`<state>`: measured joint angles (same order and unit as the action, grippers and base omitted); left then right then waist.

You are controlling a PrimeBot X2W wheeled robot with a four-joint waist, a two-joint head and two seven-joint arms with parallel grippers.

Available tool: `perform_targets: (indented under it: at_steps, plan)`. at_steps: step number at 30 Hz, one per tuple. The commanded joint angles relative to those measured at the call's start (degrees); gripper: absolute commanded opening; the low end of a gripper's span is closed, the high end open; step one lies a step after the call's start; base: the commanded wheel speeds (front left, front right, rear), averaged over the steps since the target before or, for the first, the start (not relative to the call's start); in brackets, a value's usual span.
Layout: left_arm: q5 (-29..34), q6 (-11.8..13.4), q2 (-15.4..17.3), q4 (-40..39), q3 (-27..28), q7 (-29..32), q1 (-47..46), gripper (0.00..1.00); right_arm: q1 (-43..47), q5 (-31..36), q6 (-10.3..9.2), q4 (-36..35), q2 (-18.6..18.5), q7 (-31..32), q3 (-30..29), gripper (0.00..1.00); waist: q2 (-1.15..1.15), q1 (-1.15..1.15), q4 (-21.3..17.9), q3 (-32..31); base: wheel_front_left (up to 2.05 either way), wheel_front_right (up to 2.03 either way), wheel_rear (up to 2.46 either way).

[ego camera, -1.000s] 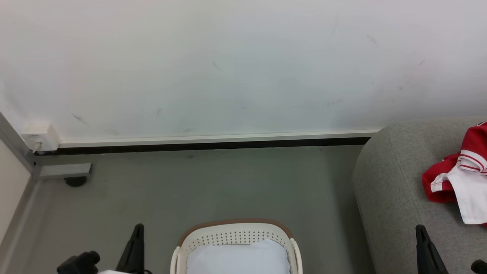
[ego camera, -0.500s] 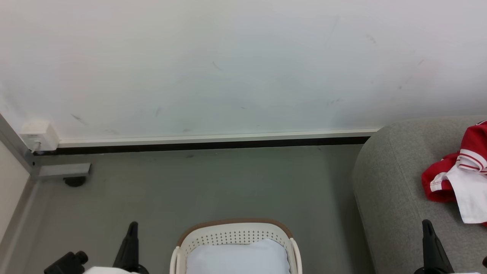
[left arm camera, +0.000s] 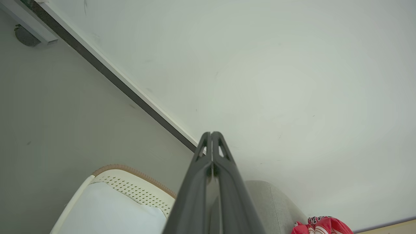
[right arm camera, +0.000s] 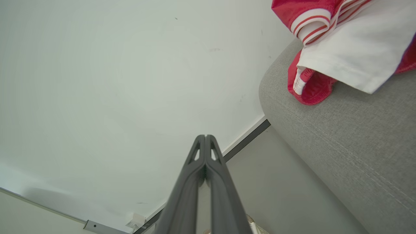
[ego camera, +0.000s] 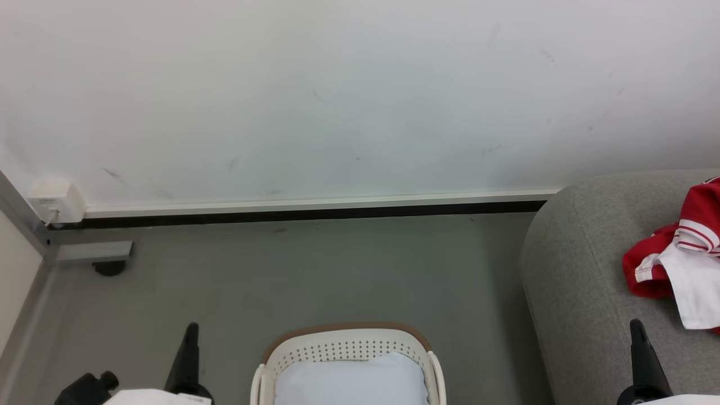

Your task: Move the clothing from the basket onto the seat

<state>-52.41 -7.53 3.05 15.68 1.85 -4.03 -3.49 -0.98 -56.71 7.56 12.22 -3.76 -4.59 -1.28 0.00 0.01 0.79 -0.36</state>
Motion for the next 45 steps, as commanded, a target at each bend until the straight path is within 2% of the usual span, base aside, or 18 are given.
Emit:
perform_targets:
  at_steps: [1,45]
  plan:
    - [-2.1,0.0,0.2,-0.8,0.5,0.4,-1.2,0.0,-1.2,-1.4,-0.05,-0.4,-0.3,0.3,-0.4,0.0,0.0,0.0,0.0,0.0,0.0,0.0,0.0]
    - [-26.8,0.1,0.0,-1.4,3.3,7.1,-2.5,0.0,-4.0,-24.2,-0.09,1.0,0.1,7.0,-3.2,0.0,0.0,0.0,-0.5,0.3,0.0,0.0,0.0]
